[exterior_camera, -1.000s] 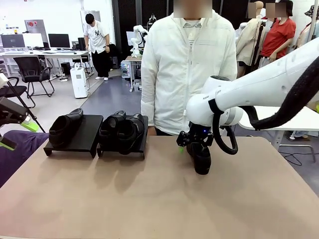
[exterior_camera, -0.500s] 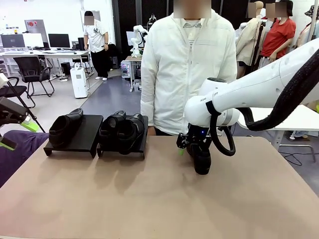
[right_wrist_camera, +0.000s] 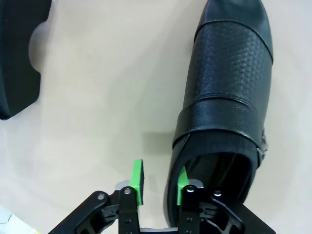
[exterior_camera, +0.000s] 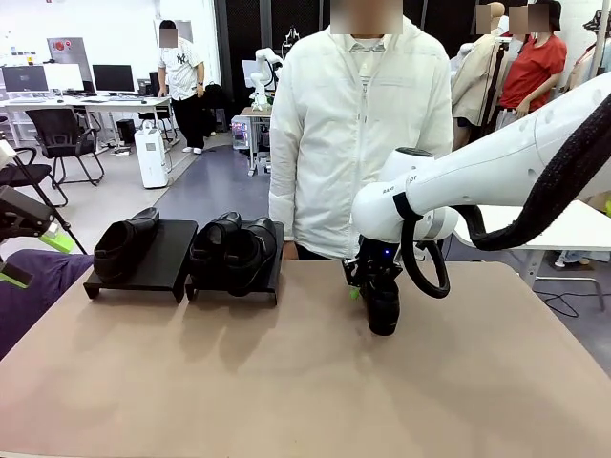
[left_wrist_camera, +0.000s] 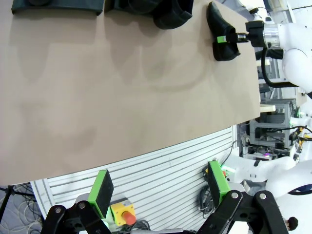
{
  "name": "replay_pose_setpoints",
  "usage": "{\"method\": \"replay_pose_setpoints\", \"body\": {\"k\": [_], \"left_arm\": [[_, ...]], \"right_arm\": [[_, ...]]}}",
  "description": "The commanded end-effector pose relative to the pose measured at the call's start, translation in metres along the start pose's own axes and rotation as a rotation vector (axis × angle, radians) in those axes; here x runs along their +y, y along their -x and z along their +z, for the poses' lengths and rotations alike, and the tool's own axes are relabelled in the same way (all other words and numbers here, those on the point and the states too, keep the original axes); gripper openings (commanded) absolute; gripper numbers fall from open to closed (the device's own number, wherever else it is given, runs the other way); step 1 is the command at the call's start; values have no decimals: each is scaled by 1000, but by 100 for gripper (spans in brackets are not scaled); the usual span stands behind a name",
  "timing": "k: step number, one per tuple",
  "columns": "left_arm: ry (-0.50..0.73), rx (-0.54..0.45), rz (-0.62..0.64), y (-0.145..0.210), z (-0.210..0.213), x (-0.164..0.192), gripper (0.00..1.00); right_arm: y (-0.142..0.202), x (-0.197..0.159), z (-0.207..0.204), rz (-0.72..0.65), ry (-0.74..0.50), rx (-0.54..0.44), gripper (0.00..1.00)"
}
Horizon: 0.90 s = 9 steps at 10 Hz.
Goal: Organize the shoes by placing them on the stand.
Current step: Pick up one Shoe and place it in the middle of the table.
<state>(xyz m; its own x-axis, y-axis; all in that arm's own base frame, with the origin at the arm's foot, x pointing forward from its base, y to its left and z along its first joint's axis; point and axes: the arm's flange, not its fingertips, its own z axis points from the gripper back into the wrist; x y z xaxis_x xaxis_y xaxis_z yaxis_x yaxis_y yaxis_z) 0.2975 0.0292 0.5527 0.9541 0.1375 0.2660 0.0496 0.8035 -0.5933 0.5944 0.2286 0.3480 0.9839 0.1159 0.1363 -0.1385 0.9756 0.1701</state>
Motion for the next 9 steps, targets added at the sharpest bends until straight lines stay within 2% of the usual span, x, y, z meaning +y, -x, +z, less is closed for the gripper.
{"method": "replay_pose_setpoints", "body": {"k": [1, 6, 7, 8, 9], "left_arm": [[2, -3, 1, 0, 1, 0, 100], [2, -3, 1, 0, 1, 0, 100], [2, -3, 1, 0, 1, 0, 100], [2, -3, 1, 0, 1, 0, 100], [2, -3, 1, 0, 1, 0, 100]], "right_arm": [[3, 2, 5, -13, 25, -24, 0], [22, -20, 30, -62, -9, -70, 0], [36, -25, 55, -77, -72, -85, 0], [61, -26, 90, -88, -105, -153, 0], [102, -24, 123, -91, -122, -114, 0]]}}
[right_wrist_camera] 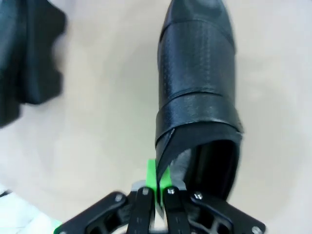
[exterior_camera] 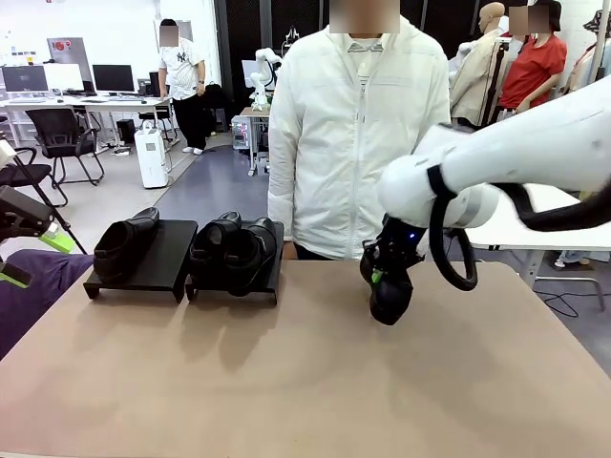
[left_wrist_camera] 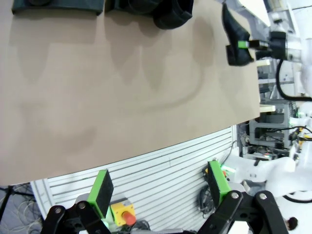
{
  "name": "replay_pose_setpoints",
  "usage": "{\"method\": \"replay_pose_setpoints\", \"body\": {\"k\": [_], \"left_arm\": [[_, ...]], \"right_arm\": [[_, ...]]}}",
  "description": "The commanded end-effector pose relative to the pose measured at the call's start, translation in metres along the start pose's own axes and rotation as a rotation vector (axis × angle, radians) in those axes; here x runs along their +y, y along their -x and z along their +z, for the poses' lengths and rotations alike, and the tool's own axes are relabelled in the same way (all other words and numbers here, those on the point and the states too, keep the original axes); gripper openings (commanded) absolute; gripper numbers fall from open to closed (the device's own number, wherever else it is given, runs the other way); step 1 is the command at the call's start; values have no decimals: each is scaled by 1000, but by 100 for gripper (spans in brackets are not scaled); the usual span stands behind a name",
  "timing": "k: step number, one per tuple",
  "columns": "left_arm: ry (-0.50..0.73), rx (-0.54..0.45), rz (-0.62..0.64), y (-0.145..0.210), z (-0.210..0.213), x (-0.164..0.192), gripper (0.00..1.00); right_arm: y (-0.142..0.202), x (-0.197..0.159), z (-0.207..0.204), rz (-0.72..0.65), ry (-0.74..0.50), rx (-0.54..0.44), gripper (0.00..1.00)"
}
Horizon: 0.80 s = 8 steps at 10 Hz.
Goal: Organize the shoes by placing them on the stand.
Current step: Pick up one Shoe and place it in the middle of the table.
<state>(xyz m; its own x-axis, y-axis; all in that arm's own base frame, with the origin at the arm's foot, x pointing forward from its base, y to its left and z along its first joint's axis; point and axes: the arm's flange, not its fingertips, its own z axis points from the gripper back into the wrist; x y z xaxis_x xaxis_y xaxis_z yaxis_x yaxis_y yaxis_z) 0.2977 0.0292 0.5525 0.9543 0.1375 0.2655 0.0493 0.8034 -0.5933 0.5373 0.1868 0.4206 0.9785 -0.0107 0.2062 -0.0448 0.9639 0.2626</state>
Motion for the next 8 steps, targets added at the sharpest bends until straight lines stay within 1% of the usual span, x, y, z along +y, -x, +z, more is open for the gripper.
{"method": "replay_pose_setpoints", "body": {"k": [1, 2, 3, 4, 5, 6, 7, 8], "left_arm": [[2, -4, 1, 0, 1, 0, 100], [2, -4, 1, 0, 1, 0, 100], [2, -4, 1, 0, 1, 0, 100], [2, -4, 1, 0, 1, 0, 100], [2, -4, 1, 0, 1, 0, 100], [2, -4, 1, 0, 1, 0, 100], [2, -4, 1, 0, 1, 0, 100], [2, -4, 1, 0, 1, 0, 100]], "right_arm": [[96, -5, 72, 28, -74, -42, 0], [137, -8, 88, 24, -95, -74, 0], [168, -13, 99, 110, -165, -103, 0], [187, -26, 108, 128, -249, -129, 0], [190, -37, 112, 155, -304, -103, 0], [171, -45, 110, 169, -366, -62, 0], [179, -15, 112, 103, -200, -109, 0], [179, -15, 112, 103, -200, -109, 0]]}}
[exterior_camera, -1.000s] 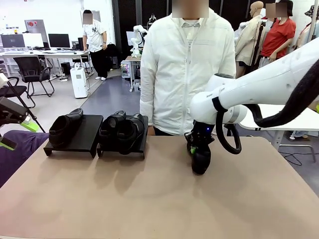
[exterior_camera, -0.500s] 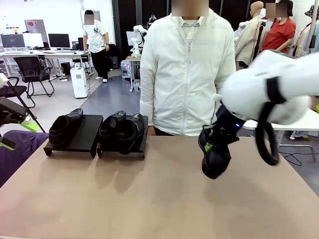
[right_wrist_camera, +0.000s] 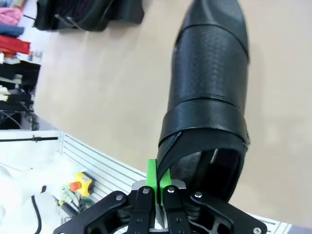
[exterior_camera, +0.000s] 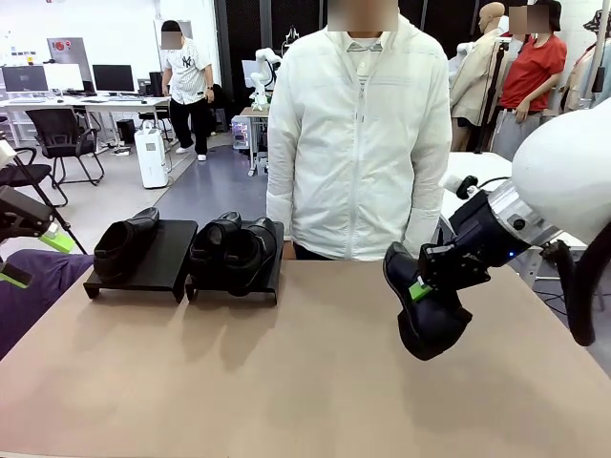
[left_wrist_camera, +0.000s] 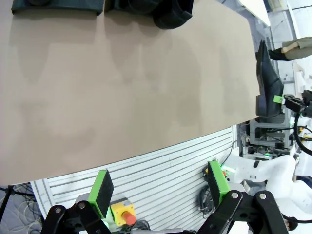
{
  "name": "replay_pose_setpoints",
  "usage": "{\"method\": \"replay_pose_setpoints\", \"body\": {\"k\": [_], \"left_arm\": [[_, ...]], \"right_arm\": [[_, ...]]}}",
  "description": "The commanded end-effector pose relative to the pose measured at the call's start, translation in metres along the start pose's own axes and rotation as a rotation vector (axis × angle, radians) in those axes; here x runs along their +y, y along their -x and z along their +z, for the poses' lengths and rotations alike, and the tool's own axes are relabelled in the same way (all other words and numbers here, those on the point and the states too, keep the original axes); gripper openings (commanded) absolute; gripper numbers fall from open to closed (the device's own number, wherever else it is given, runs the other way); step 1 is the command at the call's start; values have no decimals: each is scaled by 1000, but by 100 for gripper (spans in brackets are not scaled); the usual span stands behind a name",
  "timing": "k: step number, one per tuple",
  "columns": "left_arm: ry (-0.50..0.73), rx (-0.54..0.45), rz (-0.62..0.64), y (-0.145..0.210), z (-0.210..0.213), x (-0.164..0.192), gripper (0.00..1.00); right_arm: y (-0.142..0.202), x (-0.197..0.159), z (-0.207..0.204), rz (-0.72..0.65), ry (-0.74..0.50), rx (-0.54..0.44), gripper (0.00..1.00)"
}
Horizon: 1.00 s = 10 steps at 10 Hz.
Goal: Organize the shoes by placing them on the stand.
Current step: Pick up one Shoe and place it in the middle of the table.
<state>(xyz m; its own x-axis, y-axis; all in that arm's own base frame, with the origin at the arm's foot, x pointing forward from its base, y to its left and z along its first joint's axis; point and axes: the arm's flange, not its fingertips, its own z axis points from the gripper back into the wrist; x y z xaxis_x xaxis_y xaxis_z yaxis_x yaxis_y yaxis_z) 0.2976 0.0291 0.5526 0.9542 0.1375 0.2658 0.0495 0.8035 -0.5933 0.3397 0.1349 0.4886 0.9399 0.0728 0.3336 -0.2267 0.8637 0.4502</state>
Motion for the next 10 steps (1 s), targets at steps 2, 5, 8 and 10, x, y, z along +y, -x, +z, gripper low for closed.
{"method": "replay_pose_setpoints", "body": {"k": [2, 5, 8, 10], "left_arm": [[2, -3, 1, 0, 1, 0, 100], [2, -3, 1, 0, 1, 0, 100], [2, -3, 1, 0, 1, 0, 100], [2, -3, 1, 0, 1, 0, 100]], "right_arm": [[0, 7, -8, -22, 52, -17, 0], [29, 42, -52, -50, 121, -8, 0], [46, 101, -117, -25, 107, 44, 0], [36, 116, -177, -46, 193, 49, 0]]}}
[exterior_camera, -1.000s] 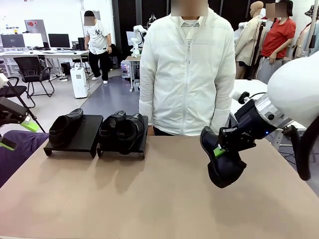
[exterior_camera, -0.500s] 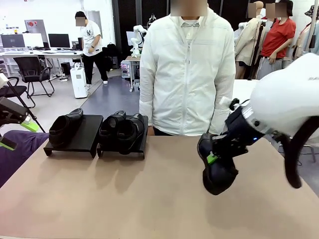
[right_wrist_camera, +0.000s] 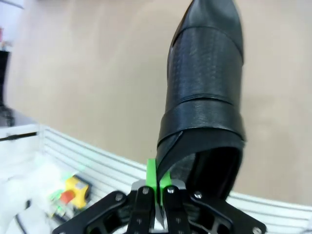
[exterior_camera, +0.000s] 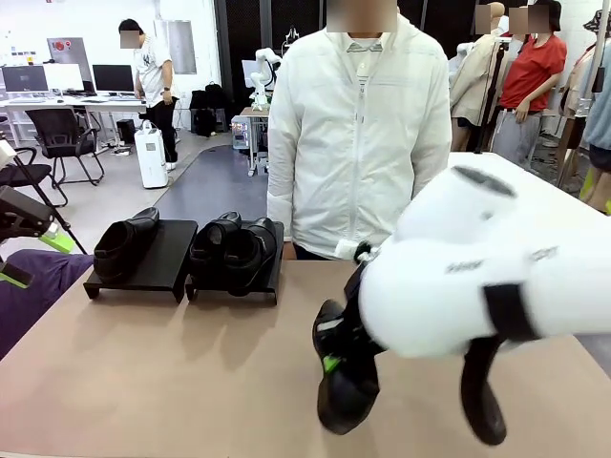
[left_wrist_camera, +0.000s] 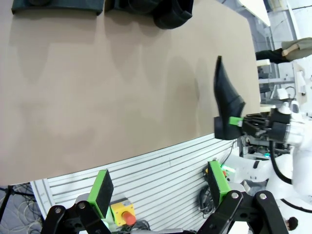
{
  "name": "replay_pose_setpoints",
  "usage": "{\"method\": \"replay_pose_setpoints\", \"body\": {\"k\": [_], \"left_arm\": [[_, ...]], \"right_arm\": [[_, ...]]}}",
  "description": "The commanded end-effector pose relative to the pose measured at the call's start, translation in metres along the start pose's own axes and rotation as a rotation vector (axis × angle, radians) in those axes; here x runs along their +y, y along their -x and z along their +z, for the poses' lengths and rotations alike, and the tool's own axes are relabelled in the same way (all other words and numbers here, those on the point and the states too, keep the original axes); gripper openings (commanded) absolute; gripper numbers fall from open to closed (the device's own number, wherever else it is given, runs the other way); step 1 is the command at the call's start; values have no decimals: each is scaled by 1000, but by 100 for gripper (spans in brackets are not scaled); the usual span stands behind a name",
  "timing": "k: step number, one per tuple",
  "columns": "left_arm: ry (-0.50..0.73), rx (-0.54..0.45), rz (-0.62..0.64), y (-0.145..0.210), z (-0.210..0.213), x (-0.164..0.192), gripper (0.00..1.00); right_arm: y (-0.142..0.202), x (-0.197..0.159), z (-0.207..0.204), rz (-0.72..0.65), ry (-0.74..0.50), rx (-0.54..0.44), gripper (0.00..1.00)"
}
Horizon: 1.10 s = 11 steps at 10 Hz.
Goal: Organize the shoes by placing them on the stand.
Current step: Pick up one Shoe and place it in the middle of the table.
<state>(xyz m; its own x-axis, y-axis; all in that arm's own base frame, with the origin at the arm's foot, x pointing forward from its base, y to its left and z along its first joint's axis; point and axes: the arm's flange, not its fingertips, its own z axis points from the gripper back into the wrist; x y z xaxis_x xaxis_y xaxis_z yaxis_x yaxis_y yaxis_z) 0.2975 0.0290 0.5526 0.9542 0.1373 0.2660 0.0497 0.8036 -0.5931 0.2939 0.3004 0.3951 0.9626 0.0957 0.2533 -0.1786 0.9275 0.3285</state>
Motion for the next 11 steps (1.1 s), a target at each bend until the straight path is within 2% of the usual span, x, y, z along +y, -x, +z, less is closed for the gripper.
{"method": "replay_pose_setpoints", "body": {"k": [1, 2, 5, 6, 7, 8, 11], "left_arm": [[3, -3, 2, 0, 1, 0, 100], [3, -3, 2, 0, 1, 0, 100], [3, -3, 2, 0, 1, 0, 100], [3, -3, 2, 0, 1, 0, 100], [3, -3, 2, 0, 1, 0, 100], [3, -3, 2, 0, 1, 0, 100], [3, -3, 2, 0, 1, 0, 100]], "right_arm": [[-30, 16, -47, -13, 14, -22, 0], [-32, 21, -62, -12, -5, -20, 0], [-38, 21, -73, 3, -46, -34, 0], [-38, 20, -77, 7, -55, 5, 6], [-38, 19, -80, 1, -46, 24, 50], [-38, 19, -80, 0, -61, 30, 100], [-36, 20, -72, 7, -106, 12, 100]]}}
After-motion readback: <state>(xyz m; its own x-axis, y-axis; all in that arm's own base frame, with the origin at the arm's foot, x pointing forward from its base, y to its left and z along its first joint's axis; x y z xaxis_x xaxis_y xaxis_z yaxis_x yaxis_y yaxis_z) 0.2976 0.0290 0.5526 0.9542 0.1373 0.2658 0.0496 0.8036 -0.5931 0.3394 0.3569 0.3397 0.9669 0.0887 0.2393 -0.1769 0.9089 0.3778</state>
